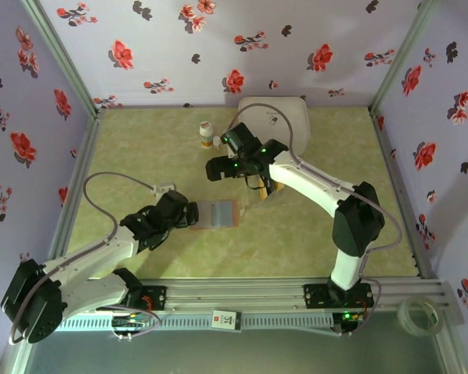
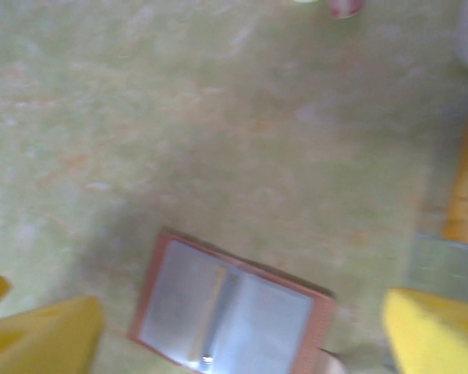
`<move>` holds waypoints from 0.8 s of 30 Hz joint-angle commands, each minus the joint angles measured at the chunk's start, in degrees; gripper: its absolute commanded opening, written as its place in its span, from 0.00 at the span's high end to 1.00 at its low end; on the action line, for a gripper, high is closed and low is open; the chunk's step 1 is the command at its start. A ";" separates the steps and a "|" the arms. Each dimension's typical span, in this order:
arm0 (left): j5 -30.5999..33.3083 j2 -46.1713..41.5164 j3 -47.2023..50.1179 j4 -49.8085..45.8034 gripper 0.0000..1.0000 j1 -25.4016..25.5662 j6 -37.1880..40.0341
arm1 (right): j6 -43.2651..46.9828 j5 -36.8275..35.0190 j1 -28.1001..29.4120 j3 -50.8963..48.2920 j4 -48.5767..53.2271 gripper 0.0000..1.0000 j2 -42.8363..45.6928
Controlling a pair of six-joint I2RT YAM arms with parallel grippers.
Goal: Put the credit cards into the card holder
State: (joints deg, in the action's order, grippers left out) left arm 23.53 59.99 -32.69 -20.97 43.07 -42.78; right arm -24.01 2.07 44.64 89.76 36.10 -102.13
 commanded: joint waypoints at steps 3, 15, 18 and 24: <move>-0.01 2.51 -2.51 1.53 0.00 -0.91 2.51 | 3.04 -17.48 -0.70 -0.91 5.10 0.01 4.25; -3.06 10.25 -6.88 0.60 0.00 -2.79 4.62 | 2.97 -17.41 -3.65 -3.47 8.67 0.01 3.13; -3.43 11.92 -8.16 -0.49 0.00 -3.12 4.71 | 2.25 -12.93 -4.55 -6.60 6.70 0.01 3.64; -5.28 17.18 -11.43 -3.95 0.00 -3.47 4.30 | 1.35 -9.59 -5.18 -8.11 6.72 0.16 2.15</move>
State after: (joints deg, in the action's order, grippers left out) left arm 19.27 75.37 -42.06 -21.71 40.10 -39.31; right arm -21.56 -10.22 39.46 81.62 42.22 -98.67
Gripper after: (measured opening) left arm 0.996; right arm 0.864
